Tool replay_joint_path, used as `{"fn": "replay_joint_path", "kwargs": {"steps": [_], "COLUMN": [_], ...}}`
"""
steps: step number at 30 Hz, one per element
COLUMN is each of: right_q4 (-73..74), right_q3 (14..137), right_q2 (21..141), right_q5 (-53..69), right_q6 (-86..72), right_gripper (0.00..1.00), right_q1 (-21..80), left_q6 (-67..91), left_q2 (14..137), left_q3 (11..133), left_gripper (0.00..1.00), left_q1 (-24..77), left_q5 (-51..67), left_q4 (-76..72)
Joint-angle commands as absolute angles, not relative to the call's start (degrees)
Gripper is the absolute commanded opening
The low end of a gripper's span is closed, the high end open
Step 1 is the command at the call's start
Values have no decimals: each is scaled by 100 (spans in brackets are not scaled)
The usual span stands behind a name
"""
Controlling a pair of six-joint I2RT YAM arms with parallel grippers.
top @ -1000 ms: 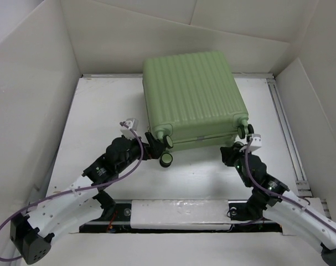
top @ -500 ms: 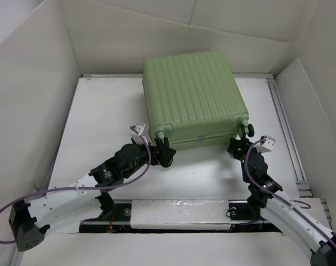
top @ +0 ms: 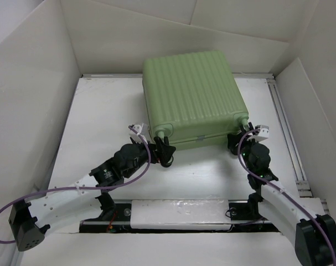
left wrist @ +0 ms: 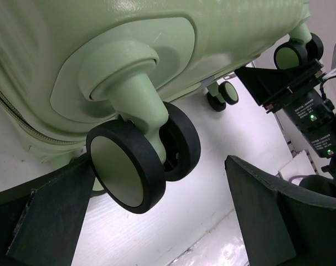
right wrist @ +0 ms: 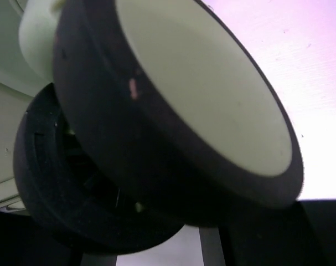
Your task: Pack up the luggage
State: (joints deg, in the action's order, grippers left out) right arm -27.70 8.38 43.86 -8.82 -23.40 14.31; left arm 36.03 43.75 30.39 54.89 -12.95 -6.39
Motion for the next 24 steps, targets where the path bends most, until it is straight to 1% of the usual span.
{"fn": "replay_joint_path", "kwargs": {"steps": [1, 3, 6, 7, 10, 11, 13, 17, 18, 21, 24], "right_q4": [-3595, -3595, -3771, -3771, -3771, -3771, -3771, -3771, -3771, -3771, -3718], "right_q3": [870, 923, 835, 835, 835, 835, 888, 888, 888, 888, 809], "right_q2": [4509, 4579, 4579, 4579, 4579, 4640, 4719, 4843, 4843, 4843, 4668], "right_q5": [-370, -255, -263, -264, -325, -325, -177, -176, -176, -229, -229], "right_q6": [-2215, -2267, -2268, -2268, -2268, -2268, -2268, -2329, -2329, -2443, -2601], "right_gripper": [54, 52, 44, 38, 27, 23, 20, 12, 8, 0, 0], "right_q1": [1389, 1389, 1389, 1389, 1389, 1389, 1389, 1389, 1389, 1389, 1389], "left_q6": [3524, 3524, 3524, 3524, 3524, 3524, 3524, 3524, 3524, 3472, 3410], "left_q2": [4315, 4385, 4386, 4447, 4447, 4447, 4447, 4561, 4562, 4815, 5035], "left_q3": [2979, 2979, 2979, 2979, 2979, 2979, 2979, 3041, 3093, 3164, 3321], "left_gripper": [99, 99, 99, 99, 99, 97, 94, 92, 92, 89, 83], "left_q1": [5502, 5502, 5502, 5502, 5502, 5502, 5502, 5502, 5502, 5502, 5502], "left_q5": [-1397, -1397, -1397, -1397, -1450, -1450, -1503, -1564, -1564, -1617, -1687], "left_q4": [-984, -984, -1046, -1046, -1098, -1099, -1099, -1160, -1160, -1274, -1397]}}
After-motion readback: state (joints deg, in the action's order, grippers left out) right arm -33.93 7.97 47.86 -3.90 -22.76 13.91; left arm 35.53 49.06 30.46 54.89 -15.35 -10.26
